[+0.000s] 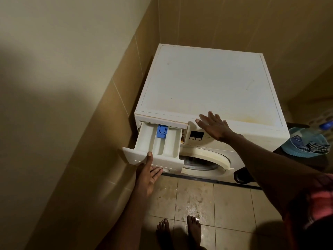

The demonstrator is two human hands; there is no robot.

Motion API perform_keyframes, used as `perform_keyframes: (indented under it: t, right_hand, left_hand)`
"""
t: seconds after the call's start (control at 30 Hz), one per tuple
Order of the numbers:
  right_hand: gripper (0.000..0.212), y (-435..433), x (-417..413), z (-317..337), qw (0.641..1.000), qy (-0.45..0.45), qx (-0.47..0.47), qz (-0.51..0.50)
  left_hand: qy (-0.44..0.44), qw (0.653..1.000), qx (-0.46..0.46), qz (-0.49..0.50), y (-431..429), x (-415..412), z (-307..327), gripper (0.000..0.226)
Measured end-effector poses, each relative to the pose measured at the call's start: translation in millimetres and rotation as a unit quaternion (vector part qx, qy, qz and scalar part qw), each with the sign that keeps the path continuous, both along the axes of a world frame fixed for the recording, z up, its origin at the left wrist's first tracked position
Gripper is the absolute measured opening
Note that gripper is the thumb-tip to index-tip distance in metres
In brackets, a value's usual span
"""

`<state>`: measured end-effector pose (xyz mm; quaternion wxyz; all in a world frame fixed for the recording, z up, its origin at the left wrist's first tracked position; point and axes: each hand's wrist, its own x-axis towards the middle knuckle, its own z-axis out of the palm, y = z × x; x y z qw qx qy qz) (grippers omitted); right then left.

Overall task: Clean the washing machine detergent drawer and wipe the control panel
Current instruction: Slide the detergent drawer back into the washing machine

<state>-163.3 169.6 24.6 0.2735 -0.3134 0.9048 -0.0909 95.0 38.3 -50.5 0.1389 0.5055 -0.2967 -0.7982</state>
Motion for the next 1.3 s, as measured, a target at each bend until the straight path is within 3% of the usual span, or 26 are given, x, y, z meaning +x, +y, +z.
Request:
perform_keyframes:
  t: [0.4, 0.73, 0.97, 1.2, 1.3]
  right_hand:
    - [0.069, 1, -1, 0, 1.0, -0.008, -0.001, -0.014]
    - [0.068, 1, -3, -12, 1.0, -0.008, -0.011, -0.026]
    - [0.068, 0, -2, -16, 0.999, -0.006, -0.031, -0.045]
    - [0.069, -3, 0, -15, 0.998, -0.005, -0.04, -0.057]
    - [0.061, 3, 0, -9, 0.992, -0.011, -0.097, -0.078]
  left_hand:
    - [0.025, 1.0, -0.003, 0.009, -19, -38, 1, 0.055]
    - [0.029, 1.0, 0.008, 0.001, -47, -99, -6, 0.069]
    - [-0.001, 1.0, -0.005, -0.003, -61, -132, -8, 0.056]
    - [-0.039, 0.998, -0.04, -0.013, -60, -134, -7, 0.062]
    - [-0.052, 0.997, -0.047, -0.03, -54, -131, -8, 0.072]
